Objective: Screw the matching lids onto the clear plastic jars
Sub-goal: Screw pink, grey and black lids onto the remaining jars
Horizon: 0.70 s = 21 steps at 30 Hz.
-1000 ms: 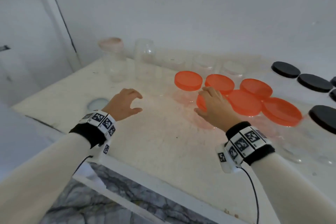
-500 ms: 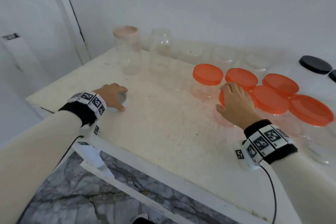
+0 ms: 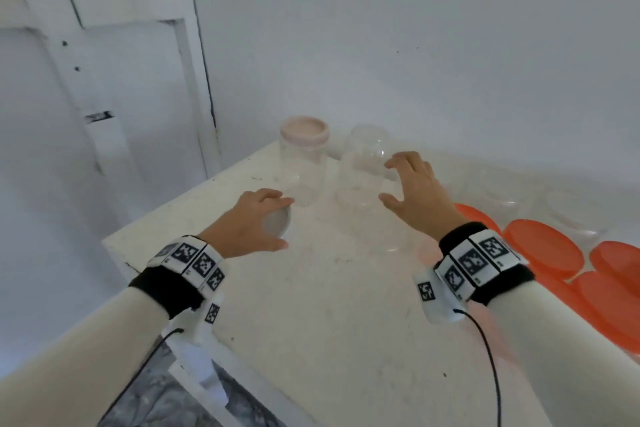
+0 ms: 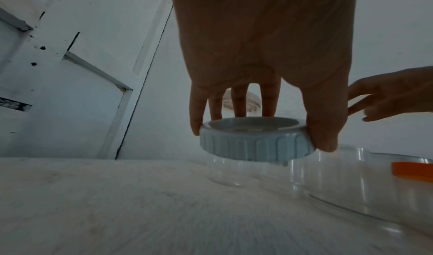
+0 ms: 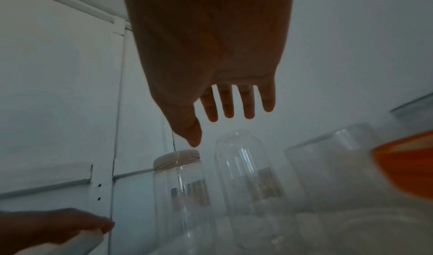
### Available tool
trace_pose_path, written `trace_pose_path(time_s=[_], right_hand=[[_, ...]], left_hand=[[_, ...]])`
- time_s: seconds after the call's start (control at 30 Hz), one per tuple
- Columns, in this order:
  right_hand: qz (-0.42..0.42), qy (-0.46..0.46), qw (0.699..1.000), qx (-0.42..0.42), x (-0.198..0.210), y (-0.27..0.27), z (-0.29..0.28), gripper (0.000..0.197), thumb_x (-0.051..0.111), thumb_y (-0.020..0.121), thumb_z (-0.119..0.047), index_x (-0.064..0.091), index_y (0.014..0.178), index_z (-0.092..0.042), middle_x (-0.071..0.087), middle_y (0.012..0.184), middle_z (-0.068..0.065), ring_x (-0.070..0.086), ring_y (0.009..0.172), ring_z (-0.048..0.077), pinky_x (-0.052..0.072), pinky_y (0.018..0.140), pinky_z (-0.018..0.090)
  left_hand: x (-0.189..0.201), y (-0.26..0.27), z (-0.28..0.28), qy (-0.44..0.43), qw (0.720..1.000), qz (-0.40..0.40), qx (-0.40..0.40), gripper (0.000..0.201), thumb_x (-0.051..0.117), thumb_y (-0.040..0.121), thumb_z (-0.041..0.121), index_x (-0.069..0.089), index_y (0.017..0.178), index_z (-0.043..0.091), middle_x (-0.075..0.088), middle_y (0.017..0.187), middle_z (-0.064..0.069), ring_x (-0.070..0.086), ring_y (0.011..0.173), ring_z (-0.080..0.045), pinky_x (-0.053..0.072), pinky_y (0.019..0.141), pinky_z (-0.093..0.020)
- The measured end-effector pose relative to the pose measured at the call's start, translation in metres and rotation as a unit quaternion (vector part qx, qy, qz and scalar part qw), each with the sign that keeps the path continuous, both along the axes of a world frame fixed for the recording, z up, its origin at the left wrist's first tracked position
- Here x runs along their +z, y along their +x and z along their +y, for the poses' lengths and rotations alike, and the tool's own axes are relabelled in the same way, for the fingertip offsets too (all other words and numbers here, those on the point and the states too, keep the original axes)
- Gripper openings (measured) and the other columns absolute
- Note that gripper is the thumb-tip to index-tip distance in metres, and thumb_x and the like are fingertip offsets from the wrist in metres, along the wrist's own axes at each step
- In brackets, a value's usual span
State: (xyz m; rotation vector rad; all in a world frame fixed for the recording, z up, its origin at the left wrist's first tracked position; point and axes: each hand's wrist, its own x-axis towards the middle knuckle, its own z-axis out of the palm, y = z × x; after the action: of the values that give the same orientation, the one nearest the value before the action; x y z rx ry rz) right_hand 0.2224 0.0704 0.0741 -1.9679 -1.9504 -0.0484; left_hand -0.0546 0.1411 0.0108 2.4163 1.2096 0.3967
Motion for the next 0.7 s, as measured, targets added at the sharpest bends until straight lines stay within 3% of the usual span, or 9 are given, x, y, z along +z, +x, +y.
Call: trace_pose_path(time_s=[0.1, 0.27, 0.47, 0.6, 0.7], right_hand=[[0.012, 0.013, 1.0, -0.011, 0.004, -0.005, 0.038, 0.062, 0.064, 0.086, -0.024, 0.036, 0.14, -0.012, 0.025, 0.146, 0.007, 0.03, 0.128, 0.031, 0.036, 0.099, 0.043], [0.015, 0.003, 0.999, -0.052, 0.004, -0.004, 0.082, 0.072, 0.066, 0.085, -0.028, 0.029, 0.145, -0.016, 0.014, 0.151, 0.009, 0.02, 0.133, 0.034, 0.034, 0.104, 0.049], [0.01, 0.015, 0.998, -0.055, -0.003, -0.002, 0.103, 0.061, 0.074, 0.077, -0.031, 0.048, 0.129, -0.012, 0.015, 0.153, 0.01, 0.013, 0.138, 0.035, 0.023, 0.111, 0.051], [0.013, 0.02, 0.999, -0.041, -0.002, -0.006, 0.106, 0.062, 0.081, 0.07, -0.026, 0.045, 0.116, -0.004, 0.018, 0.152, 0.01, 0.016, 0.138, 0.033, 0.023, 0.11, 0.044], [-0.009, 0.002, 0.999, -0.04, 0.004, -0.013, 0.102, 0.07, 0.082, 0.067, -0.026, 0.04, 0.12, -0.006, 0.02, 0.151, 0.008, 0.027, 0.131, 0.035, 0.034, 0.099, 0.044]], left_hand=[[0.007, -0.011, 0.01, 0.029, 0.999, -0.039, 0.008, 0.093, 0.057, 0.058, 0.068, 0.036, 0.14, 0.031, 0.029, 0.146, 0.003, 0.023, 0.132, -0.018, 0.029, 0.108, -0.042], [0.011, -0.02, 0.029, 0.051, 0.997, -0.061, 0.01, 0.079, 0.075, 0.074, 0.038, 0.035, 0.141, 0.031, 0.028, 0.147, 0.006, 0.02, 0.133, -0.015, 0.025, 0.109, -0.037], [0.004, -0.031, 0.043, 0.069, 0.991, -0.112, -0.014, 0.081, 0.071, 0.067, 0.049, 0.037, 0.139, 0.033, 0.03, 0.146, 0.008, 0.021, 0.13, -0.008, 0.019, 0.105, -0.026], [0.0, -0.033, 0.047, 0.062, 0.99, -0.125, -0.021, 0.087, 0.059, 0.06, 0.066, 0.037, 0.138, 0.035, 0.03, 0.145, 0.01, 0.02, 0.126, -0.003, 0.017, 0.104, -0.025], [-0.002, -0.031, 0.047, 0.052, 0.99, -0.128, -0.025, 0.082, 0.074, 0.068, 0.051, 0.036, 0.138, 0.036, 0.029, 0.146, 0.009, 0.021, 0.131, -0.008, 0.018, 0.104, -0.025]])
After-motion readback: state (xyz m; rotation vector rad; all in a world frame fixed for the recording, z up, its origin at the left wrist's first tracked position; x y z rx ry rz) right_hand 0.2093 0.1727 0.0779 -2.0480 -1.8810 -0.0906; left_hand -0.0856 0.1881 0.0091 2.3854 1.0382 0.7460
